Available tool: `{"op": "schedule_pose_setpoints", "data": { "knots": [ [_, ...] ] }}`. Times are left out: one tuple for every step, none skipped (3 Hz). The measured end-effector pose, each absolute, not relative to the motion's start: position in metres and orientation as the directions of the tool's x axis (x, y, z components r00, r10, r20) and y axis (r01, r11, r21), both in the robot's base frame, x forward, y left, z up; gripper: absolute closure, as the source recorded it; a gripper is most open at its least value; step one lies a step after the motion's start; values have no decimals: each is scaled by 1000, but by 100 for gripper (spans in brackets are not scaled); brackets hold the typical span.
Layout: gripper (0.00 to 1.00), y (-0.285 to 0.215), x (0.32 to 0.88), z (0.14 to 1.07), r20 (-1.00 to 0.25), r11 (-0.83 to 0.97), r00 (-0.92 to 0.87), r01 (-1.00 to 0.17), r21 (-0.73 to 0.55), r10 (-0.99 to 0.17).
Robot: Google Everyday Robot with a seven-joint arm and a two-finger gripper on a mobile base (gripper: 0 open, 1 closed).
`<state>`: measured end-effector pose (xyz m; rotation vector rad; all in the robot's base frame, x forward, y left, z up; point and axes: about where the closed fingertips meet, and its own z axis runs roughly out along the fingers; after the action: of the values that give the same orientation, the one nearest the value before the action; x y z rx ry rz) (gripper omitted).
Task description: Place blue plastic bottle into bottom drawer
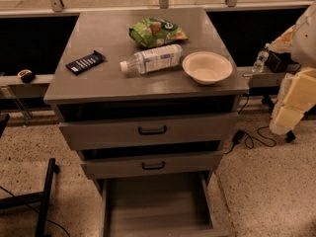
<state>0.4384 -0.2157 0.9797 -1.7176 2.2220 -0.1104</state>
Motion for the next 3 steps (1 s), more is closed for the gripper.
{"op": "schedule_pose_setpoints", "data": {
  "knots": [
    [0, -216, 438, 980, -210, 270, -219, -927, -259, -953],
    [0, -214, 454, 974, -185, 296, -247, -902, -314, -951],
    [0, -210, 494, 968, -136, 252, -216, -892, -376, -967]
  ]
}}
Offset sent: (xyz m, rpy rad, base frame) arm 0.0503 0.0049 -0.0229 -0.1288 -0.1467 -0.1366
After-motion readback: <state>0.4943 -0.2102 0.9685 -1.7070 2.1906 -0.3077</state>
